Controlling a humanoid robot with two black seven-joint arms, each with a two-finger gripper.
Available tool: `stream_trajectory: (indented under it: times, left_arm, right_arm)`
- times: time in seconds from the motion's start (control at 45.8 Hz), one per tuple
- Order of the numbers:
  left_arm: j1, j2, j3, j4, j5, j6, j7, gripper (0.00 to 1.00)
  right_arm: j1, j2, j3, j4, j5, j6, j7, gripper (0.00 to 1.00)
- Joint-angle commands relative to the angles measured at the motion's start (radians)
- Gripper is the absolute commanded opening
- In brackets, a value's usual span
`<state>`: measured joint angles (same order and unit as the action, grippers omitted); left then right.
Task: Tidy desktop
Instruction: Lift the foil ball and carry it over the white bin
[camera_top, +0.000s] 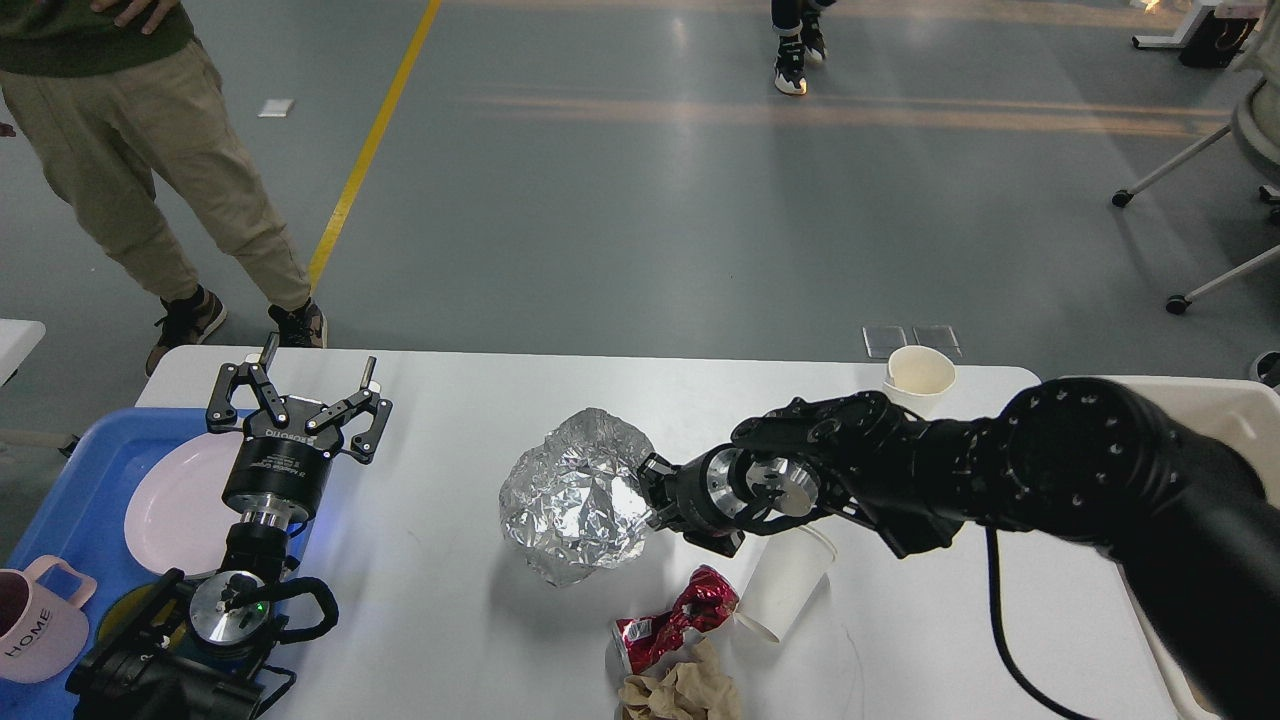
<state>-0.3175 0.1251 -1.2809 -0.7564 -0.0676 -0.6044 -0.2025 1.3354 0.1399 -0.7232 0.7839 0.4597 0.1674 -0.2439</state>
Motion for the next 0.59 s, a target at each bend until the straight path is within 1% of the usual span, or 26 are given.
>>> stream_trajectory:
  times: [0.0,0.109,0.219,0.372,0.568]
  left_arm:
    - [0.0,0.001,0.0,0.0,0.0,0.0,0.0,0.96]
    - [0.0,0.001,0.0,0.0,0.0,0.0,0.0,0.96]
    - [0.0,0.001,0.0,0.0,0.0,0.0,0.0,0.96]
    - [0.0,0.001,0.0,0.0,0.0,0.0,0.0,0.96]
    - [0.0,0.001,0.0,0.0,0.0,0.0,0.0,0.96]
  right_arm:
    - [0.128,-0.08,-0.004,0.127,0.001,0.009,-0.006,0.0]
    - [0.255,-0.173,-0.025,0.26,0.001,0.026,-0.012,0.0]
    - [0.418,-0.244,-0.102,0.383,0.002,0.089,-0.021,0.0]
    - [0.651,-0.313,-0.258,0.497,0.002,0.216,-0.02,0.0]
    - [0.883,-0.348,-0.507,0.557,-0.001,0.425,-0.011,0.0]
